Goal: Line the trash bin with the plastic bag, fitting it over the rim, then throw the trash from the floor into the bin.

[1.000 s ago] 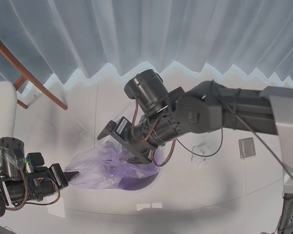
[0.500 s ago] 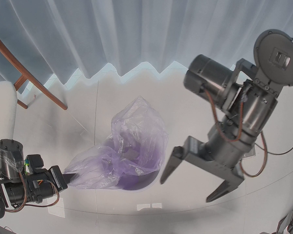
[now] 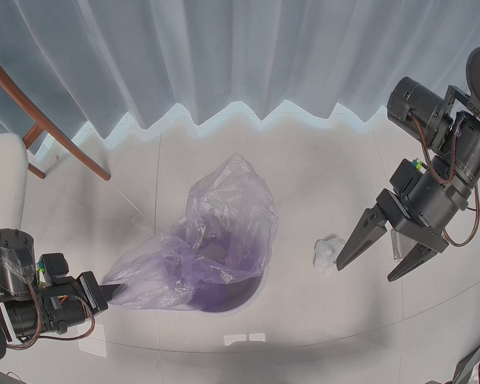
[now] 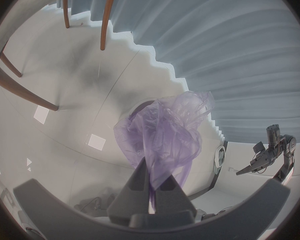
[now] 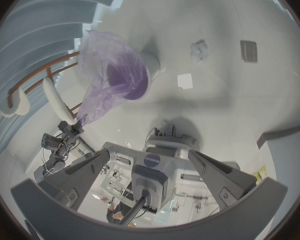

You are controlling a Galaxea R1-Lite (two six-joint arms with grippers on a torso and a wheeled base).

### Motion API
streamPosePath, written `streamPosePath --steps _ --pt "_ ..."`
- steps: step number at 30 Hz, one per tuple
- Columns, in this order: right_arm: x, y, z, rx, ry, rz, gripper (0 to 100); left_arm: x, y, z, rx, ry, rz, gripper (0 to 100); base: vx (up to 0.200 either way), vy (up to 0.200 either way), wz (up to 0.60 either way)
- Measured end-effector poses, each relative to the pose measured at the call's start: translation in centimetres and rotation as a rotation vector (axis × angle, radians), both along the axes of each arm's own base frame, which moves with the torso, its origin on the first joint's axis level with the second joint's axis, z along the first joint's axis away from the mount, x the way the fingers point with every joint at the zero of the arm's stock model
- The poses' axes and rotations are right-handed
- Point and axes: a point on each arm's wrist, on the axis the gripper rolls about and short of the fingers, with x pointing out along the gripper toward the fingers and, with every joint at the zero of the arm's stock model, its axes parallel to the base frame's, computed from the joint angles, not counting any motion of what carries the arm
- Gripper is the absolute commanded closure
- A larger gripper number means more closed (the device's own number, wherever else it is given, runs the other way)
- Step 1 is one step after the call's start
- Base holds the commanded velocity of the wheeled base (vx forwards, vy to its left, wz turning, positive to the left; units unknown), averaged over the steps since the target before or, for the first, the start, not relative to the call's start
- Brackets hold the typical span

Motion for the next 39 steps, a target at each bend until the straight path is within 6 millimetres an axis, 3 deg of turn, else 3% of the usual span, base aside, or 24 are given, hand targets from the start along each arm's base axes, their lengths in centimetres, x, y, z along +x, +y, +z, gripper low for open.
streamPosePath --steps 6,16,24,31,39 --pt "1.0 0.6 -0.9 0.105 -0.220 0.013 0 -0.1 0.1 0.0 -0.001 -0.001 0.002 100 0.000 0.000 0.00" --pt "2.8 4.6 -1.6 0.112 -0.710 -0.027 0 -0.1 0.1 0.0 -0.004 -0.008 0.005 100 0.000 0.000 0.00" --pt "2.8 6.6 -4.5 0.037 -0.692 0.003 0 -0.2 0.2 0.0 -0.005 -0.013 0.009 100 0.000 0.000 0.00" --pt "3.8 8.3 -4.6 0.064 -0.696 -0.013 0 -0.1 0.2 0.2 -0.009 -0.030 0.008 100 0.000 0.000 0.00" --pt "6.4 10.9 -5.7 0.021 -0.717 -0.070 0 -0.2 0.2 0.1 0.008 -0.042 -0.001 100 0.000 0.000 0.00"
